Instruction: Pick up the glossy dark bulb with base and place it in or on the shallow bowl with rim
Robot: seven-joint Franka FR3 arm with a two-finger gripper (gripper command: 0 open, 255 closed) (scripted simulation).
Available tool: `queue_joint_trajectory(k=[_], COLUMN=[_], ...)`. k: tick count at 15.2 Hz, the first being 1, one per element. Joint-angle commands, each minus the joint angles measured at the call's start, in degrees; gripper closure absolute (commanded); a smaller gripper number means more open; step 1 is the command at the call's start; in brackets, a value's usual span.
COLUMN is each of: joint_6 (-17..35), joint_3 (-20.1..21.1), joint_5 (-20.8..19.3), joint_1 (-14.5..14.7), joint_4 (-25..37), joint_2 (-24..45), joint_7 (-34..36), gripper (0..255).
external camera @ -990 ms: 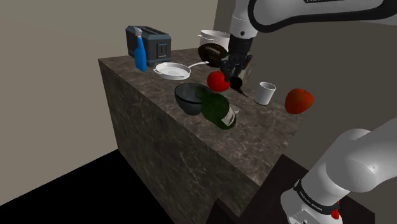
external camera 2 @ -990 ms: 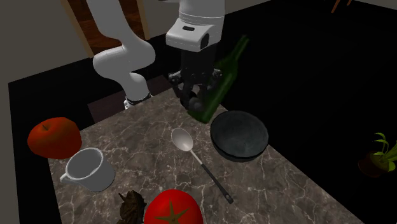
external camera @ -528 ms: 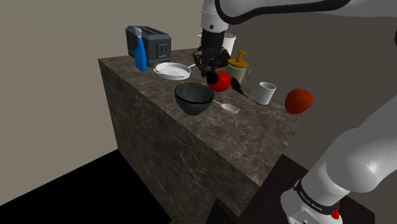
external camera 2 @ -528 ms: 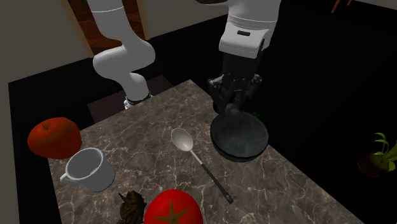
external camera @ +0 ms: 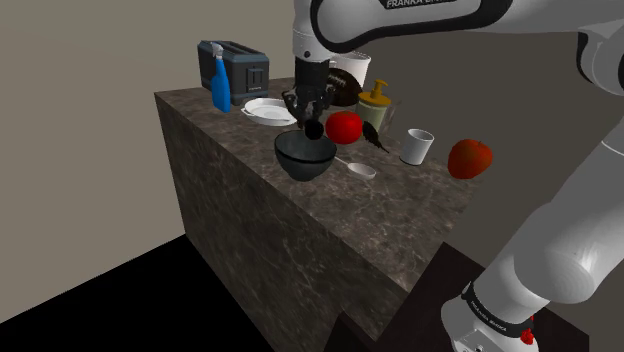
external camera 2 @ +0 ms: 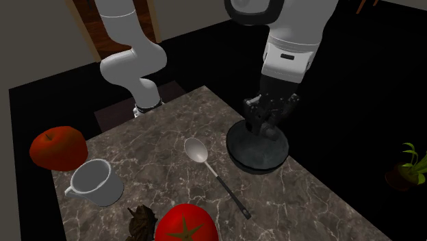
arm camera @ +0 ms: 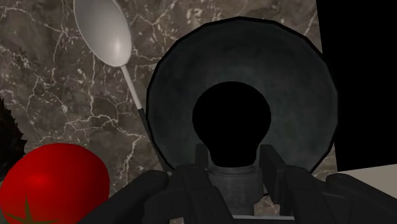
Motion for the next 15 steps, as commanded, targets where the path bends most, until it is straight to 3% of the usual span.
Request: queue_joint_trajectory(k=[1,7,15], joint_6=[1.6,6.4,6.4], joint_3=[0.0,-0.1,-0.1], joint_5=[0.0,-0.5,-0.5], joint_1=[0.0,-0.1,-0.1], joint_4=[-1.7,-6.0,-6.0], joint_2=[-0.1,0.4,0.4], joint_7=[0.2,1.2,1.2], gripper=[255,255,255])
